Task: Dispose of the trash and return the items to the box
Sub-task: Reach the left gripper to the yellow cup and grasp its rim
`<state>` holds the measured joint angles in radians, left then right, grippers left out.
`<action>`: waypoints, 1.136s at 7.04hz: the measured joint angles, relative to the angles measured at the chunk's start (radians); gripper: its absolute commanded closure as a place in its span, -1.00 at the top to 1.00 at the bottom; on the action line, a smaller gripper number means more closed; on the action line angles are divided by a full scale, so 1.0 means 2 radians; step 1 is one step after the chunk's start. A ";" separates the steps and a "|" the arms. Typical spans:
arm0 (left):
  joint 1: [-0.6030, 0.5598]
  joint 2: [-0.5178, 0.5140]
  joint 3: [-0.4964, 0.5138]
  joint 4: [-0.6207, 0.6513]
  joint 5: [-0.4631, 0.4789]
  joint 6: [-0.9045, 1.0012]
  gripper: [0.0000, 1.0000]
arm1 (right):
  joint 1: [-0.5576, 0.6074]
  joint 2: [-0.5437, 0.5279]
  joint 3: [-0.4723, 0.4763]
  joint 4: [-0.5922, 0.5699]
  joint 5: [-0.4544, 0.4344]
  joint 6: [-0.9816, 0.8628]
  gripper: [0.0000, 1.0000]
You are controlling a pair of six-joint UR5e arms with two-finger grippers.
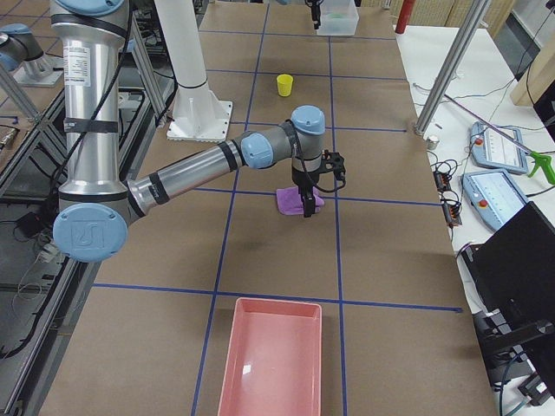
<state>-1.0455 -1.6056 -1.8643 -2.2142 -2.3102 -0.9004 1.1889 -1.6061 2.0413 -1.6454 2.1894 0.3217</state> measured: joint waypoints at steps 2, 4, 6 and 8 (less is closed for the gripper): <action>0.113 -0.002 -0.020 0.000 0.033 -0.062 0.96 | 0.000 -0.001 0.000 0.000 0.000 0.000 1.00; 0.184 -0.018 -0.022 0.000 0.094 -0.105 0.76 | 0.000 -0.001 0.000 0.000 0.000 0.000 1.00; 0.210 -0.036 -0.018 0.001 0.114 -0.134 0.49 | 0.000 -0.001 0.000 0.000 0.000 0.000 1.00; 0.222 -0.052 -0.008 0.001 0.117 -0.145 0.26 | 0.000 -0.001 -0.001 0.000 0.000 0.000 1.00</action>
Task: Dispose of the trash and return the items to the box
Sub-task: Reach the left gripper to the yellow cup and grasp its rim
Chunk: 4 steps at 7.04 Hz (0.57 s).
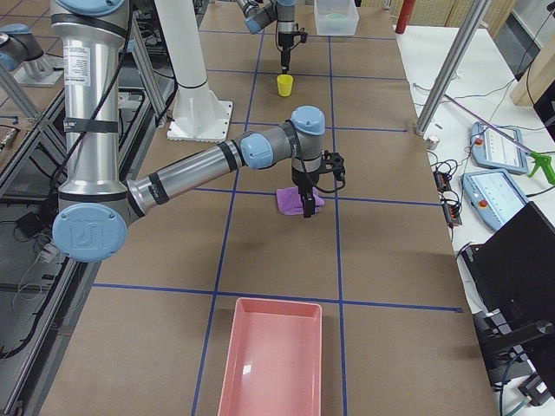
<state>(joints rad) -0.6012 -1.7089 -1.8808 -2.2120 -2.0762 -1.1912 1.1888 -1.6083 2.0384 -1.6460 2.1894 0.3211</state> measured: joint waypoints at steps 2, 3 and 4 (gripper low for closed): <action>0.002 -0.026 0.026 0.000 0.001 -0.002 -0.38 | 0.000 0.000 -0.001 0.000 0.000 0.000 1.00; 0.002 -0.030 0.034 0.000 0.001 -0.002 -0.71 | 0.000 0.000 -0.001 0.000 0.000 0.000 1.00; 0.003 -0.030 0.039 0.000 0.006 -0.002 -1.00 | 0.000 0.000 -0.001 0.000 0.000 0.000 1.00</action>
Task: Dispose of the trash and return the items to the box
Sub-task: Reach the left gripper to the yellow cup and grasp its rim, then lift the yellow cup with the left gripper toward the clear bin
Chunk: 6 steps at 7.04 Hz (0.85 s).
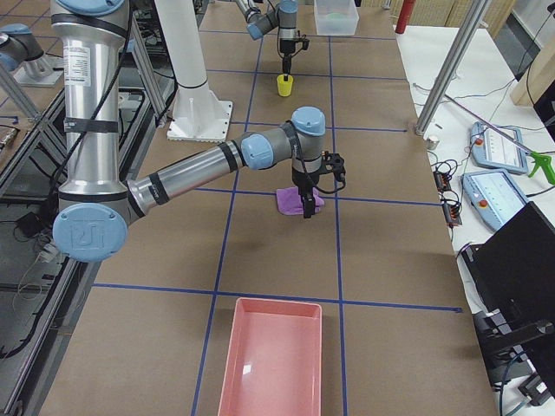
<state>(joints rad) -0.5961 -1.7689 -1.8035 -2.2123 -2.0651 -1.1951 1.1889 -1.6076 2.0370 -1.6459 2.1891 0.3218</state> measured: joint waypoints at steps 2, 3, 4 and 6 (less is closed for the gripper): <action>-0.001 0.003 0.000 -0.001 0.025 0.000 -1.00 | 0.000 0.000 0.000 0.000 0.000 0.000 1.00; -0.002 0.008 -0.013 0.000 0.044 0.000 -1.00 | 0.000 0.000 0.000 0.000 0.000 0.000 1.00; -0.007 0.019 -0.034 0.002 0.047 0.000 -1.00 | 0.000 0.001 0.000 0.000 0.000 0.000 1.00; -0.055 0.040 -0.075 0.024 0.007 0.003 -1.00 | 0.000 0.001 0.000 0.000 0.000 0.000 1.00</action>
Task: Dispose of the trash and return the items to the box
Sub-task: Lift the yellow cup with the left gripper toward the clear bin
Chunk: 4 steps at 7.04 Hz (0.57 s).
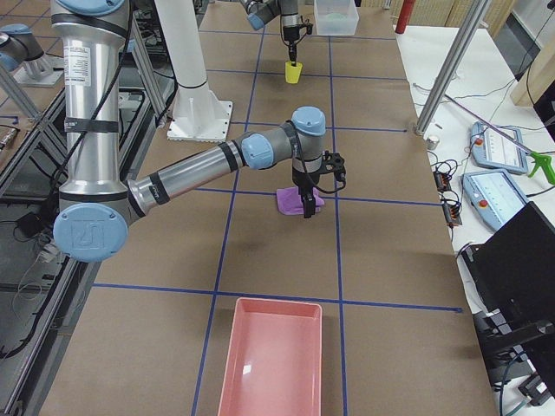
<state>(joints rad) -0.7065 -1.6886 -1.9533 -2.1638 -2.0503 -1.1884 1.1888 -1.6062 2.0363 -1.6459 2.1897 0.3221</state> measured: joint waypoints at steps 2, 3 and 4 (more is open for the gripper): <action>-0.091 0.021 -0.017 0.050 -0.046 0.052 -1.00 | 0.000 0.000 0.000 0.000 0.000 0.000 1.00; -0.142 0.039 -0.014 0.082 -0.053 0.125 -1.00 | 0.000 0.000 0.000 0.000 0.000 0.000 1.00; -0.204 0.050 0.001 0.132 -0.061 0.225 -1.00 | 0.000 0.000 0.000 0.000 0.000 0.000 1.00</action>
<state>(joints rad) -1.1148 -1.5881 -1.9520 -1.9000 -2.1721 -0.7385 1.1885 -1.6054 2.0358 -1.6460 2.1903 0.3214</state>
